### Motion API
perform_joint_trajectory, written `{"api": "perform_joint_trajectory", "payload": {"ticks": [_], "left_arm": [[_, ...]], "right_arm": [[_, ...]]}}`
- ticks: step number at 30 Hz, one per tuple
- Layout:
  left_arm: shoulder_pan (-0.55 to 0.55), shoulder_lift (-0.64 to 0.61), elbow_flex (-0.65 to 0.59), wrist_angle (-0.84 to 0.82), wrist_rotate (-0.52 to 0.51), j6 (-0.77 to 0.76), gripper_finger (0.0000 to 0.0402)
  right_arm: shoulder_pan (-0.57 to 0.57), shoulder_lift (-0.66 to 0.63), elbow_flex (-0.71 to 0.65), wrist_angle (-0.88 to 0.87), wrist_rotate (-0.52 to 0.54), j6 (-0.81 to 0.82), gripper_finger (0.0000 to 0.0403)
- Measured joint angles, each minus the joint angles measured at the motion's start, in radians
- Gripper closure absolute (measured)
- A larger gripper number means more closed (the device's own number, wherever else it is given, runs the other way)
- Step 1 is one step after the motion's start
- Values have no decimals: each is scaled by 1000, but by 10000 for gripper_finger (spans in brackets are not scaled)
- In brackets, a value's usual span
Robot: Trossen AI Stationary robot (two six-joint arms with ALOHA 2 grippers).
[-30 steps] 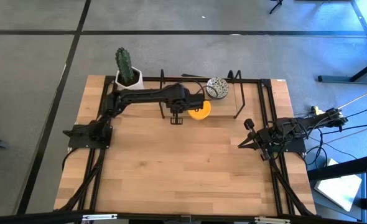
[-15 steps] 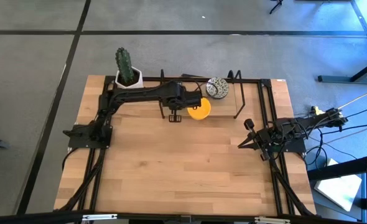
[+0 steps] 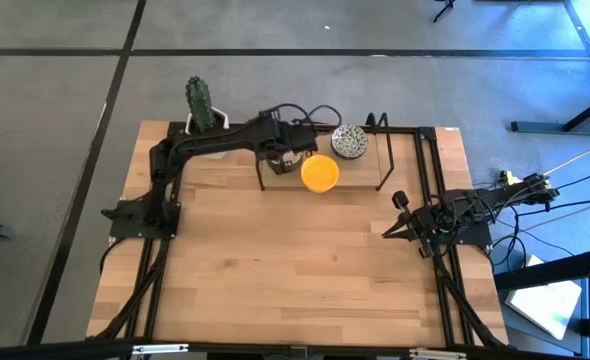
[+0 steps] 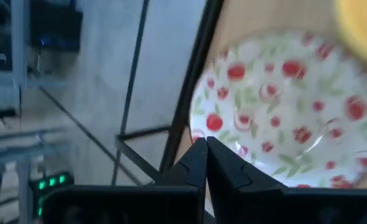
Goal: Pick & Place Mini bowls
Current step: Stack the green patterned bowl on the green patterned bowls on the shelf, then return to Home Position
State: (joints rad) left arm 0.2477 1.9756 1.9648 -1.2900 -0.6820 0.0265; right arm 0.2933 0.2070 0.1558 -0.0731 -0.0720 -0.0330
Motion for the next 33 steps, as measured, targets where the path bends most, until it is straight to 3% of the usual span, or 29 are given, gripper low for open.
{"api": "perform_joint_trajectory", "payload": {"ticks": [9,22,28,33], "left_arm": [[72,3,-154,-6,69,-26,400],[27,-31,-159,46,59,-16,400],[-85,-178,-117,73,100,-6,400],[-306,-388,-119,125,189,7,399]], "right_arm": [[0,0,0,0,0,-9,382],[0,0,0,0,0,-5,382],[0,0,0,-2,0,-10,382],[0,0,0,15,30,-12,382]]}}
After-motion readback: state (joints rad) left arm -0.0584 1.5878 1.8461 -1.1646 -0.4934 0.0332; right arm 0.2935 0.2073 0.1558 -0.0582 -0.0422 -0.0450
